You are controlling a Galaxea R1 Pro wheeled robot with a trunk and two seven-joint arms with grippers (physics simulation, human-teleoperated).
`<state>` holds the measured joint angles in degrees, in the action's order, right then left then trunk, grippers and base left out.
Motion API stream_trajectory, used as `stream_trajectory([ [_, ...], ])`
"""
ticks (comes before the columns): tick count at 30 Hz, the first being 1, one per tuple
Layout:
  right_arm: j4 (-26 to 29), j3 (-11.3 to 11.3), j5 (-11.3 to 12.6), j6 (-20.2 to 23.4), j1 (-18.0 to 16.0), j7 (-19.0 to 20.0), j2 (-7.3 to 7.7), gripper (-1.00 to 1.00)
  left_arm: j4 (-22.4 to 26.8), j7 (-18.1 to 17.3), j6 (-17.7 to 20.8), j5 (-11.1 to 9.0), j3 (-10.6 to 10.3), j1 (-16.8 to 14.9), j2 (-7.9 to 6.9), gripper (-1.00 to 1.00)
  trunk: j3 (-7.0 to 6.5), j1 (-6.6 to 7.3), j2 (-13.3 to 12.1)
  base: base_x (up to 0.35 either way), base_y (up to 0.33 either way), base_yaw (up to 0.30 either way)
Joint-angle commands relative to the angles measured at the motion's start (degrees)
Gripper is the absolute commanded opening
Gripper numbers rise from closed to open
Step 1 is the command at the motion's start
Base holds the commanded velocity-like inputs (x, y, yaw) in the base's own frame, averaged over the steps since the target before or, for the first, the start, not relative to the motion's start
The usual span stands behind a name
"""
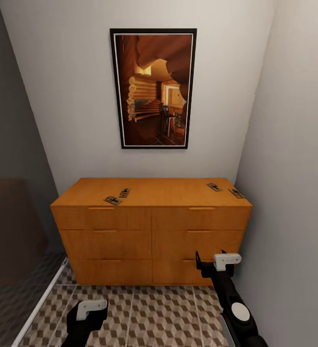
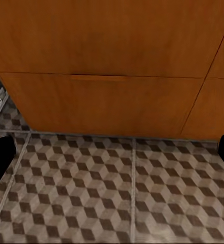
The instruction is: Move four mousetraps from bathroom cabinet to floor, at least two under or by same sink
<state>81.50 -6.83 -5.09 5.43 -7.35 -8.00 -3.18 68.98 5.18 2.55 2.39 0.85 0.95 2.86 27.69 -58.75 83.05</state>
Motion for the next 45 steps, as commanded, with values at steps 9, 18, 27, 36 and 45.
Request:
stream_trajectory([
  [9,0.07,-0.11,-0.54,0.46,-0.03,-0.35,0.02,1.00,0.01,0.09,0.27,0.25,0.03,0.02,0.04,1.00,0.05,0.02,0.03,-0.252,-0.210,0.000],
  [18,0.07,-0.11,-0.54,0.46,-0.03,-0.35,0.02,1.00,-0.54,0.10,0.27,0.25,0.07,0.02,0.04,1.00,0.05,0.02,0.03,-0.184,-0.160,0.000],
  [27,0.07,-0.11,-0.54,0.46,-0.03,-0.33,0.02,1.00,-0.67,0.09,0.27,0.25,0.11,0.02,0.04,1.00,0.05,0.02,0.03,0.000,-0.042,0.000],
  [36,0.07,-0.11,-0.54,0.46,-0.03,-0.27,0.02,1.00,-0.69,0.09,0.28,0.25,0.12,0.02,0.04,1.00,0.05,0.02,0.03,0.231,-0.004,0.000],
  [45,0.07,-0.11,-0.54,0.46,-0.03,-0.26,0.02,1.00,-0.69,0.09,0.27,0.25,0.12,0.02,0.04,1.00,0.05,0.02,0.03,0.264,0.000,0.000],
])
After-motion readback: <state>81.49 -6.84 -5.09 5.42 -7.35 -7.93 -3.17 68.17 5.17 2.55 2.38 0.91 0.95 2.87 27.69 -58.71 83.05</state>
